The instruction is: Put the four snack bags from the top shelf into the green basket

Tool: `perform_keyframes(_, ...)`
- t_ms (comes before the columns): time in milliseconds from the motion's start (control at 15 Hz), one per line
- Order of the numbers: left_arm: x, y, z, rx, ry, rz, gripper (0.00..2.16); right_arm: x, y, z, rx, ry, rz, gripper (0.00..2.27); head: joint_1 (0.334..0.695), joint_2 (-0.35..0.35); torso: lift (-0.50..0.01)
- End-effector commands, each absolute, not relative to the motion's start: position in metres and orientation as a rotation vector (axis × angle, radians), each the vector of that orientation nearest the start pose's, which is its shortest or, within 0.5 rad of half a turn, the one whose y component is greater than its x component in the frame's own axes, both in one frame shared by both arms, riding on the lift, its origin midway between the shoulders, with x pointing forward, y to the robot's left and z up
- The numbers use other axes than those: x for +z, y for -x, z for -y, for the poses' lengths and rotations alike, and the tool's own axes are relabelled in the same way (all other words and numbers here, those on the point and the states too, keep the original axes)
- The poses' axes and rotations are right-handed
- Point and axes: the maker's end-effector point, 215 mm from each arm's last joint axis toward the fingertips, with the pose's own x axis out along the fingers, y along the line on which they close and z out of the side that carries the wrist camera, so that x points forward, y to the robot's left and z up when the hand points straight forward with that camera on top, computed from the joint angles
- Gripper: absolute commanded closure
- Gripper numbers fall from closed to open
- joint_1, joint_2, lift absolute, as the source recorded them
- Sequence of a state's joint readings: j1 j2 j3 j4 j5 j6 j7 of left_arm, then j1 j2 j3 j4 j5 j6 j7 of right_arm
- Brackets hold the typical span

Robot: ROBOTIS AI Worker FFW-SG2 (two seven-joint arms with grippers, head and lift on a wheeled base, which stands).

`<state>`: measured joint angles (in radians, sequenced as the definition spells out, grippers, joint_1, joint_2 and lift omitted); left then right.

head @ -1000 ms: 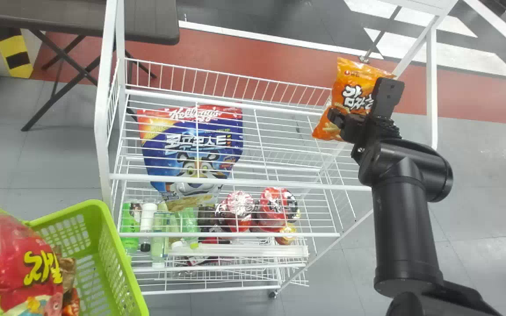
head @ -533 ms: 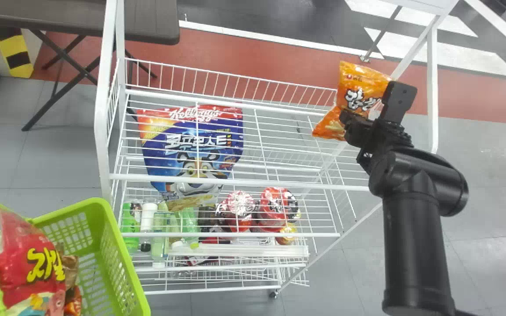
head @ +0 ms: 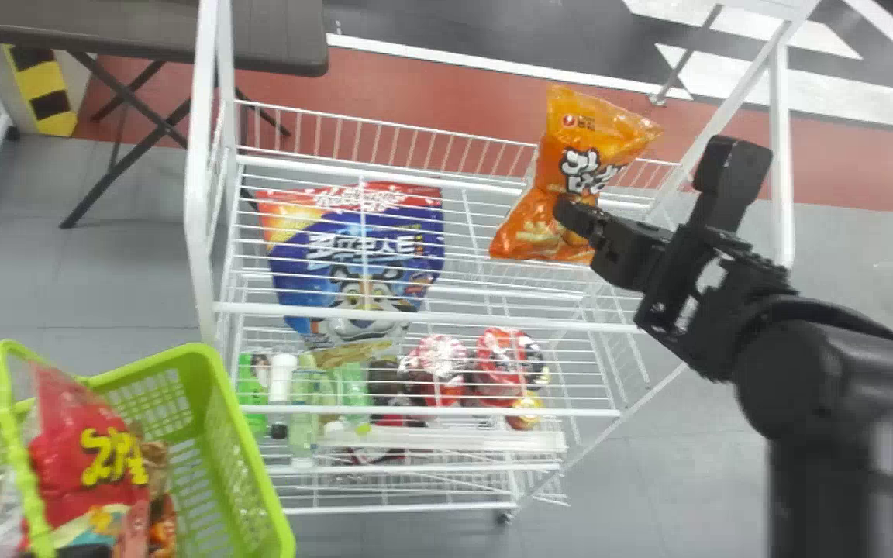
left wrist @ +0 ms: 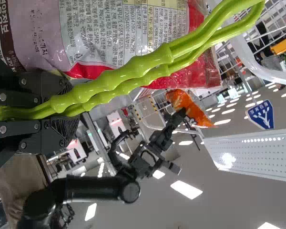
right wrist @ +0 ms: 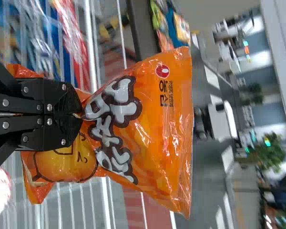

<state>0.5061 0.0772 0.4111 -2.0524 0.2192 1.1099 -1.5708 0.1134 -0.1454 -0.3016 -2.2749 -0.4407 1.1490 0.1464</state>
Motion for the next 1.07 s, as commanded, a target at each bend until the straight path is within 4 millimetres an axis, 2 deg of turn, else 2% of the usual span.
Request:
perform_keyframes(0, -0.394, -0.233, -0.170, -1.106, 0.907, -0.693, 2.15, -0.325, -0.435, 0.193, 0.374, -0.246, -0.622, 2.26, 0.695, -0.197, 0.000)
perform_keyframes(67, -0.394, -0.233, -0.170, -1.104, 0.908, -0.691, 2.15, -0.333, -0.404, 0.155, 0.481, -0.258, -0.705, 2.26, 0.695, -0.154, 0.000)
perform_keyframes(133, -0.394, -0.233, -0.170, -1.104, 0.908, -0.691, 2.15, -0.339, -0.379, 0.127, 0.569, -0.259, -0.769, 2.26, 0.695, -0.062, 0.000)
perform_keyframes(200, -0.394, -0.233, -0.170, -1.104, 0.908, -0.691, 2.15, -0.339, -0.361, 0.099, 0.650, -0.256, -0.801, 2.26, 0.695, -0.015, 0.000)
perform_keyframes(467, -0.394, -0.232, -0.166, -1.113, 0.911, -0.694, 2.15, -0.328, -0.324, 0.001, 0.902, -0.229, -0.823, 2.26, 0.695, 0.185, 0.000)
perform_keyframes(533, -0.393, -0.232, -0.163, -1.121, 0.907, -0.692, 2.15, -0.335, -0.315, -0.023, 0.956, -0.243, -0.856, 2.26, 0.695, 0.277, 0.000)
perform_keyframes(600, -0.394, -0.231, -0.162, -1.124, 0.910, -0.697, 2.15, -0.341, -0.306, -0.043, 1.001, -0.254, -0.889, 2.26, 0.695, 0.313, 0.000)
perform_keyframes(667, -0.393, -0.231, -0.158, -1.134, 0.908, -0.697, 2.15, -0.351, -0.298, -0.061, 1.038, -0.260, -0.929, 2.26, 0.695, 0.349, 0.000)
perform_keyframes(733, -0.392, -0.230, -0.156, -1.139, 0.908, -0.697, 2.15, -0.358, -0.293, -0.075, 1.058, -0.254, -0.956, 2.26, 0.695, 0.350, 0.000)
perform_keyframes(933, -0.389, -0.231, -0.152, -1.152, 0.902, -0.697, 2.15, -0.395, -0.287, -0.087, 1.060, -0.218, -1.062, 2.26, 0.695, 0.350, 0.000)
perform_keyframes(1000, -0.388, -0.231, -0.151, -1.158, 0.902, -0.697, 2.15, -0.400, -0.287, -0.087, 1.054, -0.212, -1.075, 2.26, 0.695, 0.350, 0.000)
